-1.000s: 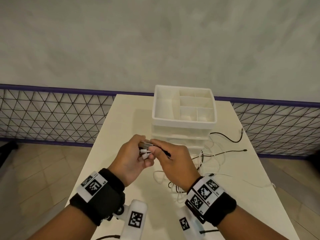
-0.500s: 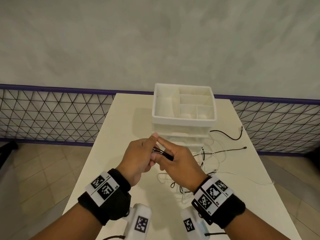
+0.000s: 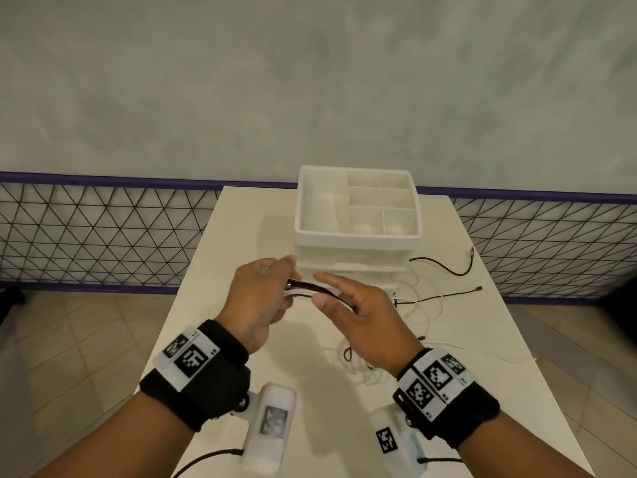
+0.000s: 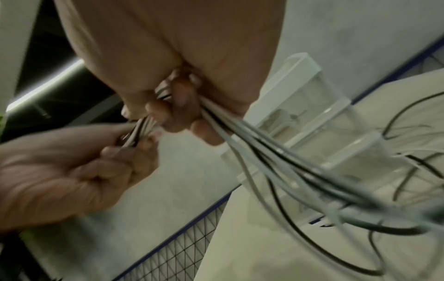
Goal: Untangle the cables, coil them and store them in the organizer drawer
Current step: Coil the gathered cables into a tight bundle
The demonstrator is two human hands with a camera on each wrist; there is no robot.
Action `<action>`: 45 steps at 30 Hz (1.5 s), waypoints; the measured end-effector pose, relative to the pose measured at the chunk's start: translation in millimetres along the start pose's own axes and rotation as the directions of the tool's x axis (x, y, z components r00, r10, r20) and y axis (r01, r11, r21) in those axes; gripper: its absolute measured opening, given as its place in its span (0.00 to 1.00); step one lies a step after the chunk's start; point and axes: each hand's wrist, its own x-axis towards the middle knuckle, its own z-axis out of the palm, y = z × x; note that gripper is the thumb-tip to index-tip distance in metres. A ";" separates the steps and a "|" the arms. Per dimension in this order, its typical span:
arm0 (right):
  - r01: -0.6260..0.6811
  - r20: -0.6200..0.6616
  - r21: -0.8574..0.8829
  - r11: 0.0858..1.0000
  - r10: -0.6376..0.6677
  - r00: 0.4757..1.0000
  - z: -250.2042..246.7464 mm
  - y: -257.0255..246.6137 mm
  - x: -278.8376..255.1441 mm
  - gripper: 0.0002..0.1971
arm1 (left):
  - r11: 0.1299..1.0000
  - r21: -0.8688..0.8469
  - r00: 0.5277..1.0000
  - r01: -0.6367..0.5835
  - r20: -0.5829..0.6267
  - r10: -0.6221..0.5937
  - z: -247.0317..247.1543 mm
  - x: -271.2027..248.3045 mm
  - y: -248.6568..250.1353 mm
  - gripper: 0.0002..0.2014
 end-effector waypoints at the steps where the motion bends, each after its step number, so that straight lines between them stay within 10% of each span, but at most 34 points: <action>1: -0.035 0.027 -0.055 0.998 0.037 0.999 -7.7 3.4 -0.6 0.10 | 1.000 -0.016 1.000 -0.005 -0.016 0.005 -5.2 2.2 0.8 0.13; 7: -0.025 0.106 -0.214 0.977 0.049 0.993 -40.6 7.5 -4.2 0.14 | 0.963 0.180 0.913 0.199 0.323 -0.249 -41.0 9.0 -19.3 0.18; 11: 0.024 0.223 -0.282 0.959 0.042 0.974 -36.8 -2.9 -0.1 0.15 | 0.840 0.495 0.932 -0.223 0.362 0.035 -39.1 5.0 -10.1 0.31; 14: 0.065 0.282 -0.237 0.969 0.004 0.959 -27.4 -13.7 3.4 0.13 | 0.862 0.320 0.760 -0.394 0.641 0.109 -11.7 -10.7 -3.0 0.34; 16: 0.090 0.274 -0.173 0.981 -0.040 0.961 -29.6 -23.9 5.9 0.10 | 0.829 0.325 0.728 -0.455 0.672 0.136 0.3 -18.0 -10.1 0.31; 25: -0.014 0.044 -0.163 0.986 0.021 0.999 -76.2 -10.6 2.6 0.12 | 0.934 0.251 0.897 -0.255 0.422 0.132 -12.2 -10.9 -0.1 0.24; 35: -0.007 -0.112 -0.675 0.738 -0.094 0.989 -105.2 44.8 -3.6 0.10 | 0.919 0.293 0.918 -0.265 0.368 0.147 -21.3 -9.2 6.0 0.22; 45: -0.528 -0.670 -0.093 0.844 0.339 0.661 -178.2 111.1 -6.2 0.09 | 0.973 0.079 0.976 -0.215 0.029 0.214 -39.7 5.8 32.4 0.21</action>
